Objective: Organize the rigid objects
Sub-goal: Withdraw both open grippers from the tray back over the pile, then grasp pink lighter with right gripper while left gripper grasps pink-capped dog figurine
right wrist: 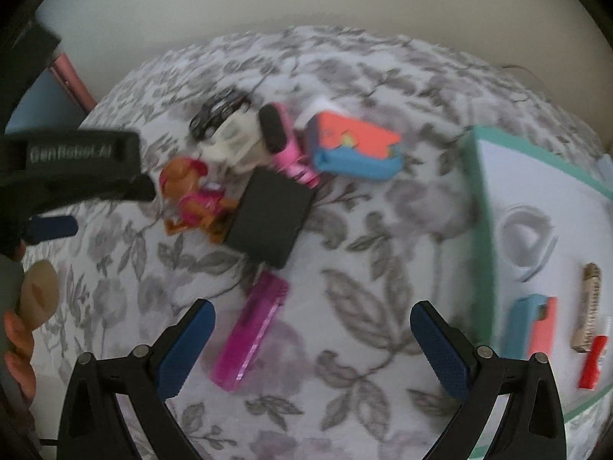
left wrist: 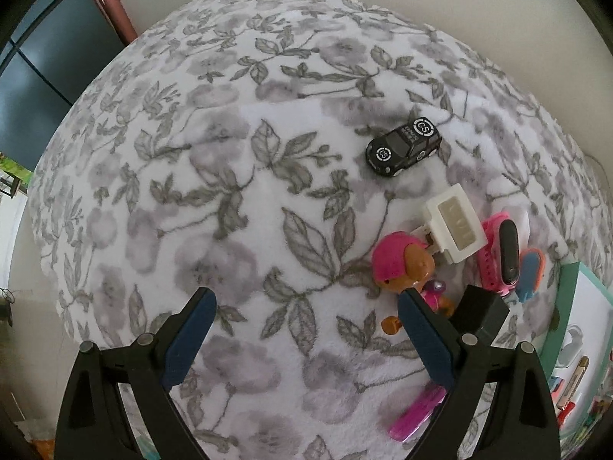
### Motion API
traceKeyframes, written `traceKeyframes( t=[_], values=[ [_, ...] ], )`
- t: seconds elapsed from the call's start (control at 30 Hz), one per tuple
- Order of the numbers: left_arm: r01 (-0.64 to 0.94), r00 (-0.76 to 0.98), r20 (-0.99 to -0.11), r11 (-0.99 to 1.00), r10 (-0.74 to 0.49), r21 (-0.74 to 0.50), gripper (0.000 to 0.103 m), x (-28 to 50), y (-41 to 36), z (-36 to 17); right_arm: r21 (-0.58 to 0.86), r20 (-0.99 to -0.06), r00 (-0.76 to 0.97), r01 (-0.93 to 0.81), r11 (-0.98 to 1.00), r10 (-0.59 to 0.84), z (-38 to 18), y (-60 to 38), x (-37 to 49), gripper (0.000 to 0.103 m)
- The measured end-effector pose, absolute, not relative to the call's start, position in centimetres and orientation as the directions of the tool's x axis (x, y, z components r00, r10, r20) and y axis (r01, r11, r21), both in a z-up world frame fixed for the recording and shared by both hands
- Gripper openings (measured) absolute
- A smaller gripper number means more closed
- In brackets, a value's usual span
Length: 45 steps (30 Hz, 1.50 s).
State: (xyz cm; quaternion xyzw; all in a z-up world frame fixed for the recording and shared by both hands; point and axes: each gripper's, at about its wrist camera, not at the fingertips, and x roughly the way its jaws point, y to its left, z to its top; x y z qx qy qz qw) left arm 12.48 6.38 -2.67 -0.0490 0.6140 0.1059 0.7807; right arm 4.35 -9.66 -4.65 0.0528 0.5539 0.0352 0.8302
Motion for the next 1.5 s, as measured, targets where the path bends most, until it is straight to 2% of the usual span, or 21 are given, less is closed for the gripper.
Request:
traceKeyframes(
  t=[0.3, 0.57, 0.83, 1.03, 1.37, 1.5],
  values=[
    [-0.243, 0.229, -0.968, 0.969, 0.099, 0.041, 0.096, 12.7, 7.1, -2.6, 0.011, -0.927, 0.374, -0.059, 0.998, 0.032, -6.8, -7.6, 4.2, 0.103],
    [-0.236, 0.209, -0.978, 0.971, 0.019, -0.032, 0.096, 13.1, 6.9, -3.4, -0.019, -0.932, 0.363, 0.021, 1.0, -0.025, -6.8, -10.6, 3.8, 0.103],
    [-0.239, 0.2, -0.979, 0.966, -0.045, -0.093, 0.096, 13.6, 6.0, -4.4, -0.02, -0.932, 0.36, 0.024, 1.0, -0.028, -6.3, -11.9, 3.6, 0.089],
    [-0.236, 0.191, -0.98, 0.967, -0.053, -0.098, 0.096, 14.2, 5.1, -5.7, -0.013, -0.931, 0.363, 0.01, 1.0, -0.016, -6.4, -11.6, 3.8, 0.087],
    [-0.236, 0.204, -0.978, 0.967, -0.047, -0.096, 0.095, 15.0, 3.8, -6.7, -0.008, -0.93, 0.367, 0.042, 0.999, -0.023, -6.0, -13.5, 4.1, 0.065],
    [-0.209, 0.2, -0.979, 0.974, -0.048, -0.091, 0.093, 15.5, 2.2, -7.4, -0.006, -0.928, 0.371, 0.035, 0.999, -0.019, -5.8, -13.6, 4.2, 0.048]
  ],
)
